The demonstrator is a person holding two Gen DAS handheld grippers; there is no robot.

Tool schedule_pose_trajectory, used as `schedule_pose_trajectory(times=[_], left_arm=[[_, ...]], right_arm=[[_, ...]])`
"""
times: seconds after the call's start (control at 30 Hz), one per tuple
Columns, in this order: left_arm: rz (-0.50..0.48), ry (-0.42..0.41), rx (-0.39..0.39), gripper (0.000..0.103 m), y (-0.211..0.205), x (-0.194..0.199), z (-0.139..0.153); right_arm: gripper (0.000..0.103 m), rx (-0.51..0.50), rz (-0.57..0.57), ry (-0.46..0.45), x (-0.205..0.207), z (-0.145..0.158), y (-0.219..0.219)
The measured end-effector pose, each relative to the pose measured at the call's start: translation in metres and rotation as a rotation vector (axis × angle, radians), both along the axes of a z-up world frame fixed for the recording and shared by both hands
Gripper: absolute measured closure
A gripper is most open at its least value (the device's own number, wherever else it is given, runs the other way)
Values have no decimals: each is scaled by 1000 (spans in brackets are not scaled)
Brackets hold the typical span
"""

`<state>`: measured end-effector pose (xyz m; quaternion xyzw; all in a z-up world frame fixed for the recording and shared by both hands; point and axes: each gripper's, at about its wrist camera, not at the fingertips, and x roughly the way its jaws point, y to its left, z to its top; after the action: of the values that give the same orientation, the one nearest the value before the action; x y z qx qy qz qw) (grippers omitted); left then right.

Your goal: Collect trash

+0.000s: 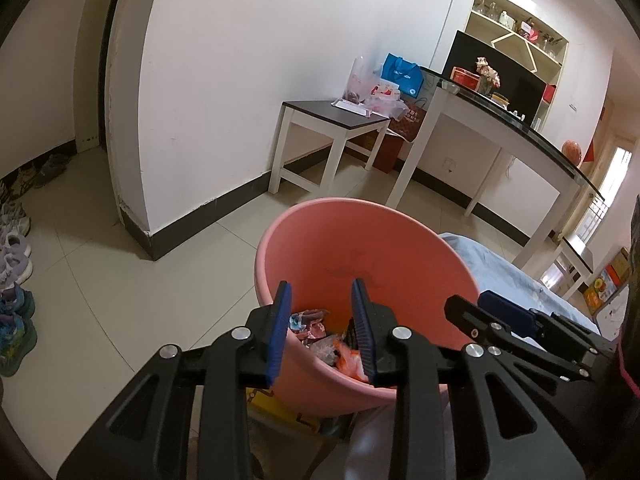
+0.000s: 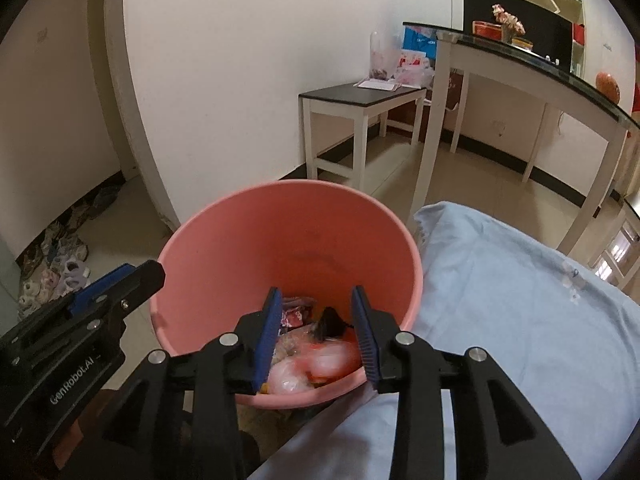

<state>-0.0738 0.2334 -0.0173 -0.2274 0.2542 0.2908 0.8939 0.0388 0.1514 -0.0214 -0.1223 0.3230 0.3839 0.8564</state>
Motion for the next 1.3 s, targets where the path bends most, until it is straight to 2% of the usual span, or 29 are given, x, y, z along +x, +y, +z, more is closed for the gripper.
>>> schedule_pose_trajectory(times=[0.57,1.1,1.17,1.2,1.3], left_arm=[[-10,6,21,72,-9,-1,4],[-42,7,78,72,-34,-1,23],[-48,8,87,72,-39,-1,25],[-51,9,90,72,-41,0,26],[-61,9,103,72,-49,1,30]], right_arm=[[68,14,-21,-35,-6,12,-8],[67,48,-43,-46,-6,26,-34],[64,54,-47,-46,-6,28,-39],[59,60,-52,-48,-6,29,-44],[57,76,-60,-49,-6,32,-53]])
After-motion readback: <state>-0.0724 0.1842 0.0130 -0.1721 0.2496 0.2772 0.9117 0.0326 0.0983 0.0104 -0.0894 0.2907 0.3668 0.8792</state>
